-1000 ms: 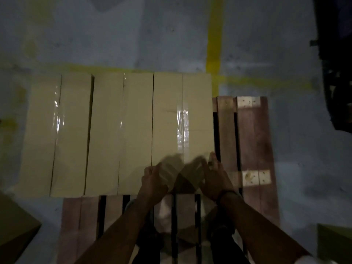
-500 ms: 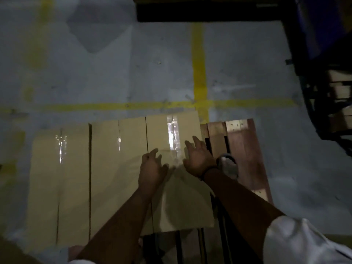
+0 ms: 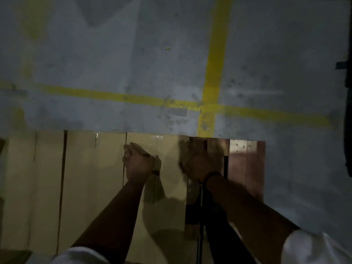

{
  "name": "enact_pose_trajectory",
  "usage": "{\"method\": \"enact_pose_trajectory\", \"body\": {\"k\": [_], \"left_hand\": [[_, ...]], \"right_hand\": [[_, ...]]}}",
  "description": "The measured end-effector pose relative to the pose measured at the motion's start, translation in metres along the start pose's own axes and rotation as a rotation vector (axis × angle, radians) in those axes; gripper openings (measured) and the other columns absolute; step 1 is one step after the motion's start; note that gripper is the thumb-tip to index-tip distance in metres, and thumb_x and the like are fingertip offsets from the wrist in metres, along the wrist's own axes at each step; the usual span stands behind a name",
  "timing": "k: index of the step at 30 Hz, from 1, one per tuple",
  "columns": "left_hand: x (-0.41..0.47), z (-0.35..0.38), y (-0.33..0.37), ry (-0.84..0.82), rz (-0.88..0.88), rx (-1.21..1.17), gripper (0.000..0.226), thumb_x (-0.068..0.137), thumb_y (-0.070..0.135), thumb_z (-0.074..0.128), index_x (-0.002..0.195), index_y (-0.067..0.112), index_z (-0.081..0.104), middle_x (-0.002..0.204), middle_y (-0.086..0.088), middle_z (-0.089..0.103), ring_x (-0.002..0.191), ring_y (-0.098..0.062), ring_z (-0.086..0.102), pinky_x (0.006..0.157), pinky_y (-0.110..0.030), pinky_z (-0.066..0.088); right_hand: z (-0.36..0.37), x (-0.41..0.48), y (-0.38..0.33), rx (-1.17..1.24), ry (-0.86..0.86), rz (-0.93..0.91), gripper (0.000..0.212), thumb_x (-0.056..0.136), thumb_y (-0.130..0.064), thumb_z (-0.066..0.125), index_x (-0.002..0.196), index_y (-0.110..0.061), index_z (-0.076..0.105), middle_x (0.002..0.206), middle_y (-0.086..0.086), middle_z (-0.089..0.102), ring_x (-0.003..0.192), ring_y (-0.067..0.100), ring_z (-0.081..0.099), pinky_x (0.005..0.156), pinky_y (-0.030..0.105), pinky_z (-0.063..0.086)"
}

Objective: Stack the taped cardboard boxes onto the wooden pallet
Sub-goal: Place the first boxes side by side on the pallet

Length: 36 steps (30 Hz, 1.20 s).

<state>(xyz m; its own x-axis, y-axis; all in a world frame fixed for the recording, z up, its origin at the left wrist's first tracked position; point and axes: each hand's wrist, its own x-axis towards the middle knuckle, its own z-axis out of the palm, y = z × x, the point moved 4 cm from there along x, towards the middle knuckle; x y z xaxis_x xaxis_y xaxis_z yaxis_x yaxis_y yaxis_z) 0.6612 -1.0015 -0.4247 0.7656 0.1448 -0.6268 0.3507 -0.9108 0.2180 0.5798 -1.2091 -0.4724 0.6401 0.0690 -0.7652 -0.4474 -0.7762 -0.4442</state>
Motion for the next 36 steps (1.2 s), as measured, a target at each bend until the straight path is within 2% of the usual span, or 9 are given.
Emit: {"method": "enact_pose_trajectory", "body": {"k": [4,9,12,15,18,21,26,29,36], "left_hand": [[0.014,0.001,0.003,-0.073,-0.076,-0.062,0.115,0.086,0.044,0.078,0.16,0.004,-0.001,0.168,-0.019,-0.007,0.155,-0.04,-0.004,0.125,-0.048,0.008],[0.021,0.011,-0.009,-0.19,-0.143,-0.052,0.118,0.078,0.051,0.083,0.156,0.001,0.01,0.163,-0.023,0.007,0.149,-0.046,0.013,0.122,-0.055,0.024],[0.022,0.013,-0.01,-0.189,-0.147,-0.081,0.12,0.076,0.049,0.085,0.156,0.001,0.01,0.164,-0.02,0.003,0.149,-0.045,0.017,0.12,-0.055,0.031],[0.026,0.014,-0.015,-0.198,-0.132,-0.07,0.123,0.075,0.05,0.085,0.157,0.001,0.008,0.166,-0.018,-0.003,0.15,-0.046,0.016,0.12,-0.053,0.031],[0.036,0.018,-0.025,-0.239,-0.155,-0.082,0.13,0.058,0.074,0.08,0.152,0.001,0.027,0.16,-0.025,0.014,0.147,-0.043,0.022,0.12,-0.049,0.03],[0.048,0.026,-0.042,-0.269,-0.146,-0.024,0.134,0.045,0.097,0.065,0.137,0.001,0.049,0.15,-0.026,0.035,0.143,-0.038,0.025,0.12,-0.043,0.023],[0.03,0.004,-0.035,-0.24,-0.063,-0.072,0.102,0.053,0.068,0.084,0.129,0.007,0.051,0.133,-0.014,0.043,0.13,-0.039,0.045,0.105,-0.044,0.043],[0.012,0.006,-0.054,-0.145,-0.003,-0.082,0.063,0.073,0.05,0.083,0.105,0.007,0.05,0.108,-0.007,0.045,0.13,-0.04,0.04,0.105,-0.041,0.04],[-0.077,0.02,-0.146,-0.167,0.114,-0.051,0.11,0.071,0.073,0.042,0.155,0.003,0.032,0.165,-0.021,0.02,0.153,-0.039,0.014,0.122,-0.038,0.02]], "right_hand": [[-0.023,0.008,-0.005,0.048,-0.001,0.017,0.07,0.098,-0.035,0.052,0.159,-0.015,0.023,0.164,0.014,0.022,0.146,0.033,0.031,0.112,0.039,0.038],[-0.016,0.019,-0.005,0.048,-0.119,-0.028,0.094,0.089,-0.063,0.034,0.161,-0.014,-0.001,0.168,0.013,0.004,0.151,0.039,0.019,0.115,0.045,0.034],[-0.017,0.019,-0.014,0.021,-0.092,-0.057,0.081,0.1,-0.046,0.048,0.161,-0.011,0.008,0.168,0.012,0.009,0.149,0.037,0.025,0.117,0.041,0.031],[-0.003,0.034,-0.012,0.047,-0.045,-0.091,0.087,0.091,-0.068,0.032,0.158,-0.013,0.026,0.162,0.008,0.031,0.154,0.029,0.013,0.125,0.043,0.012],[0.014,0.046,-0.006,0.027,-0.033,-0.09,0.098,0.083,-0.078,0.015,0.149,-0.012,0.044,0.154,0.009,0.045,0.153,0.029,0.017,0.125,0.048,0.002],[0.01,0.033,-0.012,0.01,-0.007,-0.089,0.088,0.092,-0.064,0.033,0.157,-0.006,0.024,0.162,0.006,0.026,0.155,0.028,-0.001,0.124,0.038,-0.003],[-0.005,0.004,-0.033,-0.066,0.024,-0.067,0.079,0.101,-0.038,0.053,0.157,0.0,0.013,0.162,0.024,0.021,0.151,0.035,0.019,0.121,0.033,0.012],[0.021,-0.001,-0.036,-0.036,0.063,-0.049,0.087,0.09,-0.059,0.045,0.157,-0.007,0.026,0.159,0.026,0.028,0.15,0.039,0.019,0.123,0.048,0.007],[0.116,-0.083,-0.06,-0.049,0.154,0.091,0.086,0.092,-0.042,0.064,0.159,-0.012,0.018,0.166,0.019,0.004,0.152,0.038,0.013,0.119,0.043,0.028]]}}
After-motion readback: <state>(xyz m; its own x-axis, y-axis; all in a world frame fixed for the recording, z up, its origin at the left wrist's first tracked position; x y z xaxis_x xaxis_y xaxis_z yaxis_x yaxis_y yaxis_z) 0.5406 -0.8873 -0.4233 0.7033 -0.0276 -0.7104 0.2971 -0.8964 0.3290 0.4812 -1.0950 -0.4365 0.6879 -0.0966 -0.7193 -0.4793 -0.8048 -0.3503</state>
